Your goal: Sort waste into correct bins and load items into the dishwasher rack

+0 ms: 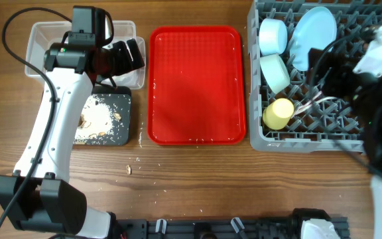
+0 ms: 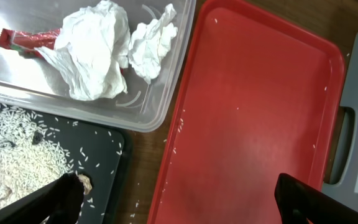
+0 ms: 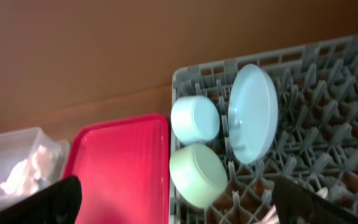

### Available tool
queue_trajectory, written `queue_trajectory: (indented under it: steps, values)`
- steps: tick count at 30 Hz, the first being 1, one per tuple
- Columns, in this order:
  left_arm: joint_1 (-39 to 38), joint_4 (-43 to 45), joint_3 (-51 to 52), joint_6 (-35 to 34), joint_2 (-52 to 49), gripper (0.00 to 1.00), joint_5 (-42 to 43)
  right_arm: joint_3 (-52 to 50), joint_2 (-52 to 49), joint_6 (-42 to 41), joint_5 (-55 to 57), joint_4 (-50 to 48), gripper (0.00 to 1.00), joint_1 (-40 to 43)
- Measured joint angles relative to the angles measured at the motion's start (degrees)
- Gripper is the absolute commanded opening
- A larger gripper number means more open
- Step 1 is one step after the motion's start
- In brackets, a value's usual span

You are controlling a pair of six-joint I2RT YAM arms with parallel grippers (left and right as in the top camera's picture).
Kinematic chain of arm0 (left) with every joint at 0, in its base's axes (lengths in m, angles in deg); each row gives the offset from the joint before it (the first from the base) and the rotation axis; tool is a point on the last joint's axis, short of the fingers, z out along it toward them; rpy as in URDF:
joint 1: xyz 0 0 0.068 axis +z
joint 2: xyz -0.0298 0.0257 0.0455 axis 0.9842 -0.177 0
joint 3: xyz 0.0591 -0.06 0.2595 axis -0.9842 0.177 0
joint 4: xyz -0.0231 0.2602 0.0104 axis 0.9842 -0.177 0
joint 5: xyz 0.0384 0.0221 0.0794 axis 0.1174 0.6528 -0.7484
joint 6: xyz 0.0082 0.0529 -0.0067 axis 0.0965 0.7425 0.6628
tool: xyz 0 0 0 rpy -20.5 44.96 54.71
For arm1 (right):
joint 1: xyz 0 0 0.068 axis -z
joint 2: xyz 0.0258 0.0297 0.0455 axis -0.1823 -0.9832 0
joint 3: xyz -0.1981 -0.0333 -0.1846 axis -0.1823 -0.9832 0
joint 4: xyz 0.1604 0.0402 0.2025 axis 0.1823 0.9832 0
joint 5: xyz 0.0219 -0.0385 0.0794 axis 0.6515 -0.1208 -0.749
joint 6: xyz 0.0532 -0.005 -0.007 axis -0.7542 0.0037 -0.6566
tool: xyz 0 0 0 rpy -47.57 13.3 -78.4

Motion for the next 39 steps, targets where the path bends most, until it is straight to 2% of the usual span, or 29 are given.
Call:
queue_trajectory:
  steps: [7,12,17,23,28,33,39]
  values:
    - [0.0,-0.04,0.0,0.0,0.0,1.0,-0.17,-29.4,19.87,0.2,7.8,-19.98,1.0,-7.08]
    - [0.0,0.0,0.0,0.02,0.02,1.0,-0.2,-47.87,33.38,0.15,8.7,-25.51,1.0,-7.26]
    - [0.0,0.02,-0.02,0.02,0.0,1.0,-0.2,-59.63,43.82,0.17,8.87,-28.79,1.0,-8.09]
    - [0.0,0.0,-0.02,0.02,0.0,1.0,-0.22,-69.75,53.68,0.17,8.92,-34.42,1.0,-8.39]
    - [0.0,0.0,-0.02,0.0,0.0,1.0,-0.22,-72.11,58.1,0.04,8.94,-36.54,1.0,-8.74]
    - [0.0,-0.02,-0.02,0.02,0.0,1.0,-0.22,-73.18,58.62,-0.11,8.94,-42.21,1.0,-9.46]
    - [0.0,0.0,-0.02,0.02,0.0,1.0,-0.22,-74.71,58.64,-0.28,9.07,-42.75,1.0,-9.46]
